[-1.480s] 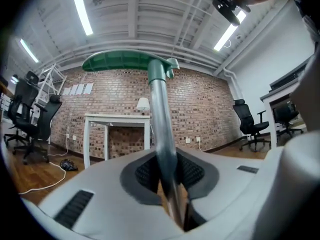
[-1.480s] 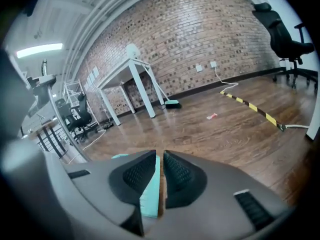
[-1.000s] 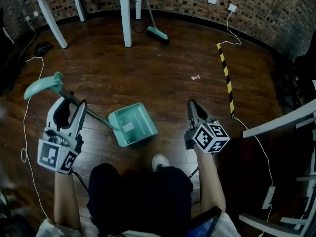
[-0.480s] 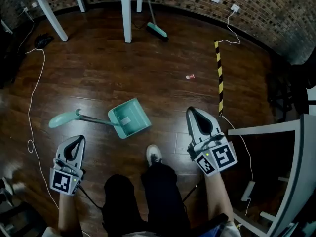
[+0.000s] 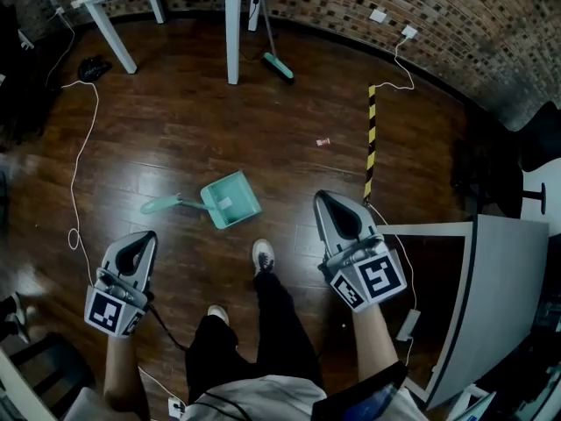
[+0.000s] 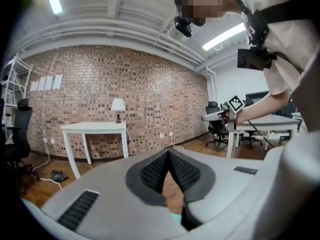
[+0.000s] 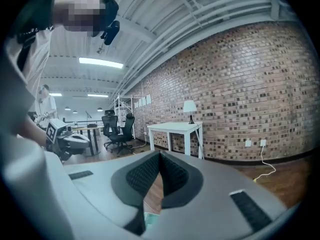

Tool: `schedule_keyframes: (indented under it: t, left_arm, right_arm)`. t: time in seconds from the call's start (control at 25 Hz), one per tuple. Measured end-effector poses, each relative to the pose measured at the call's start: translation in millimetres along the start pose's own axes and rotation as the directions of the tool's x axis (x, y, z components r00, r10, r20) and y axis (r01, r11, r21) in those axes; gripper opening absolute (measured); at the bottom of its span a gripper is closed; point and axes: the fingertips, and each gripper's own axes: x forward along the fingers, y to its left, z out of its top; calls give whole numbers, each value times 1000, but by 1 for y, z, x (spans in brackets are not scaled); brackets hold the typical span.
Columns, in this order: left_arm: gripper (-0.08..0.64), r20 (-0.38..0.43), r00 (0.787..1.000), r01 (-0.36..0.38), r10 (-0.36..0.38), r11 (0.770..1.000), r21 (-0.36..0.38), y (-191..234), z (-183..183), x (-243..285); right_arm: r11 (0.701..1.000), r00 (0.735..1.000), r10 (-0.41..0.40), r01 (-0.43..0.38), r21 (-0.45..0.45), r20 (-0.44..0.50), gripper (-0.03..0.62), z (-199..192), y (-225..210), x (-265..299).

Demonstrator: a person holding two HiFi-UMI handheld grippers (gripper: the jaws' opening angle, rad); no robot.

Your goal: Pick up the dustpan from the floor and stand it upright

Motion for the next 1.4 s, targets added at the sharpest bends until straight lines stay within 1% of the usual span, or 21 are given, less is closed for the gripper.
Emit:
schedule_keyframes:
  t: [0.08, 0.16, 0.28, 0.4, 0.48, 0.52, 0.64, 0.72, 0.84, 0.96, 1.08, 1.16, 1.2, 1.28, 1.4]
  left_arm:
    - [-2, 50, 999, 5, -7, 1000, 29, -2, 47, -13]
    - [-2, 83, 996, 7, -12, 998, 61, -8, 88, -29]
    - [0, 128, 991, 19, -33, 994, 109, -15, 138, -57]
    - [0, 117, 986, 100, -116, 986, 137, -35, 169, -91]
    - [0, 131, 980, 133, -149, 984, 122, -46, 184, -117]
    - [0, 147, 978, 134, -150, 985, 109, -46, 189, -129]
    - [0, 198, 975, 80, -99, 992, 103, -32, 200, -153]
    - [0, 218, 973, 55, -69, 996, 71, -32, 207, -161]
    - [0, 243, 967, 70, -77, 997, 39, -50, 219, -168]
    - [0, 257, 963, 80, -86, 996, 32, -62, 232, -171]
    - [0, 230, 969, 74, -86, 995, 60, -80, 236, -169]
    - [0, 206, 975, 70, -85, 994, 80, -99, 232, -161]
    - [0, 199, 977, 61, -74, 996, 71, -107, 231, -157]
    - [0, 190, 981, 42, -48, 999, 31, -118, 227, -152]
    - [1, 181, 982, 46, -47, 999, 10, -126, 223, -151]
  right_arm:
    - [1000, 1000, 12, -13, 18, 16, -21, 33, 17, -10]
    - [1000, 999, 11, -12, 25, 32, -20, 69, 35, -25]
    - [1000, 998, -22, 22, -3, 56, -20, 124, 63, -52]
    - [997, 994, -66, 69, -34, 89, -20, 170, 99, -87]
    - [994, 990, -87, 93, -49, 112, -20, 189, 127, -113]
    - [993, 988, -94, 101, -52, 123, -20, 195, 140, -124]
    - [992, 983, -107, 115, -46, 150, -20, 204, 170, -142]
    - [993, 979, -112, 118, -27, 169, -20, 206, 183, -153]
    - [993, 975, -118, 120, 2, 189, -20, 210, 193, -170]
    - [995, 974, -102, 102, 11, 204, -20, 214, 203, -179]
    - [998, 980, -65, 68, -8, 187, -20, 211, 212, -186]
    - [998, 982, -64, 67, -9, 176, -20, 207, 206, -196]
    - [997, 983, -74, 76, -2, 170, -20, 204, 201, -201]
    - [995, 982, -102, 101, 19, 160, -20, 198, 191, -212]
    - [991, 979, -133, 134, 5, 154, -20, 196, 183, -220]
